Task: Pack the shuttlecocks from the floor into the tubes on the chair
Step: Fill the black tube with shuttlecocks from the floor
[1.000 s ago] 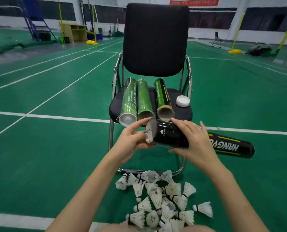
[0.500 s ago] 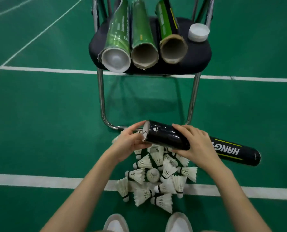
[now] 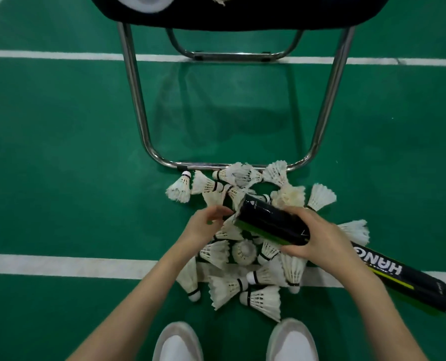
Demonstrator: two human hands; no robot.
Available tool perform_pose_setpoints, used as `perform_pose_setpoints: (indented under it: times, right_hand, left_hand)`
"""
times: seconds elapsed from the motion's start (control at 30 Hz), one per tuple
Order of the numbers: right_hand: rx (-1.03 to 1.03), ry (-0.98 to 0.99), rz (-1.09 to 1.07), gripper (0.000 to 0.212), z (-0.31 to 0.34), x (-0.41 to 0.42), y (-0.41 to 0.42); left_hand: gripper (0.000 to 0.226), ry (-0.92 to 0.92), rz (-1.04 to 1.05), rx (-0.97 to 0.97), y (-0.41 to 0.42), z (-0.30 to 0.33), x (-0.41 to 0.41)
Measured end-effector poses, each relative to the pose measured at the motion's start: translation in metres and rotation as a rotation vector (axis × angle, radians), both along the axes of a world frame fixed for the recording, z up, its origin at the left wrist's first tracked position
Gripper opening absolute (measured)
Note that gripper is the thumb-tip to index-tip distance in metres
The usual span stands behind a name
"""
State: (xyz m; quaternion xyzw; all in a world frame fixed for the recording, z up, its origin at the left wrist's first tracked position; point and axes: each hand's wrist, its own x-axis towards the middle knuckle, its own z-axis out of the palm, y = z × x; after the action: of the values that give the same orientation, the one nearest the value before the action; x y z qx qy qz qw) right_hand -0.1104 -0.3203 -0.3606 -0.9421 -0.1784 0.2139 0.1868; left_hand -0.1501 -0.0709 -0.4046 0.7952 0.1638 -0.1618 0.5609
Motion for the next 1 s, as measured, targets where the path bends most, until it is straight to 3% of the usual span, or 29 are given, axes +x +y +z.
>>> perform_pose_setpoints:
  times: [0.17,0.3,0.53,0.73,1.0]
  right_hand:
    - [-0.077,0.030,-0.041,0.074,-0.011,0.000,-0.011]
    - [-0.097,0.067,-0.046,0.074,-0.014,-0.004,-0.009]
    - [-0.037,0.104,-0.070,0.075,-0.017,-0.011,0.000]
    - [-0.031,0.107,-0.060,0.075,-0.014,-0.013,0.005]
    - [-0.027,0.097,-0.049,0.075,-0.011,-0.022,0.002]
  left_hand:
    - [0.042,-0.151,-0.420,0.417,-0.011,-0.035,0.008]
    - [0.033,-0.168,-0.447,0.490,-0.009,-0.046,0.007]
    - [0.005,-0.293,-0.110,0.460,0.010,-0.021,-0.003]
    - [0.008,-0.257,0.362,0.182,0.014,0.010,-0.017]
    - [0.008,-0.272,0.619,-0.052,0.007,0.023,-0.035]
